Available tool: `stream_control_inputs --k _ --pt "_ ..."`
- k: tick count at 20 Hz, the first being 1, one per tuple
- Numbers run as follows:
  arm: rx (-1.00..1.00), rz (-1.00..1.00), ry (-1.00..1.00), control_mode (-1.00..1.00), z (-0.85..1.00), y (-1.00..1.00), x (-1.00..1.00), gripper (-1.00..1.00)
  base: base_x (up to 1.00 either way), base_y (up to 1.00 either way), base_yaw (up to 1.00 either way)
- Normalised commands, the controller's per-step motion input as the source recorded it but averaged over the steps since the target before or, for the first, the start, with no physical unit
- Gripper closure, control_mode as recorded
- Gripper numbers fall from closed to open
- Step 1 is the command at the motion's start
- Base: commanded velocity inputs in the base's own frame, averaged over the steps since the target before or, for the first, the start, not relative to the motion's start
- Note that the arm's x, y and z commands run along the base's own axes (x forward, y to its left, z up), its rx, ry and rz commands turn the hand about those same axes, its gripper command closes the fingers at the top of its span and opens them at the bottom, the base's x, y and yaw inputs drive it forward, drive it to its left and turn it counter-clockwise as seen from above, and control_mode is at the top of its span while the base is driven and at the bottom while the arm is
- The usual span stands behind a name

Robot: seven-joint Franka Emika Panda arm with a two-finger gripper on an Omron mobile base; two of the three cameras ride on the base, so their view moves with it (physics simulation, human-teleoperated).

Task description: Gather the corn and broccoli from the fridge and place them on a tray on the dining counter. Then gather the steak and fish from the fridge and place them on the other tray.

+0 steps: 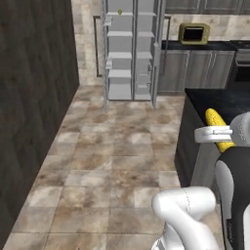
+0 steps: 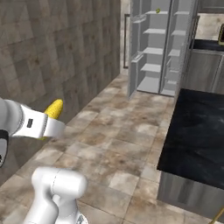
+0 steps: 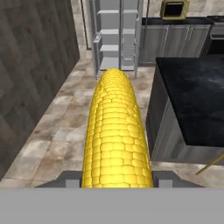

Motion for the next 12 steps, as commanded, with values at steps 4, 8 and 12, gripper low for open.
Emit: stream_control_inputs --k 4,8,12 --pt "0.0 0.0 0.0 1.0 0.0 0.0 0.0 1.0 -0.86 -0.57 0.01" --pt "0.0 0.0 0.0 1.0 0.0 0.0 0.0 1.0 -0.22 -1.0 0.0" --pt "0.0 0.0 0.0 1.0 0.0 0.0 0.0 1.0 -0.46 -1.0 0.0"
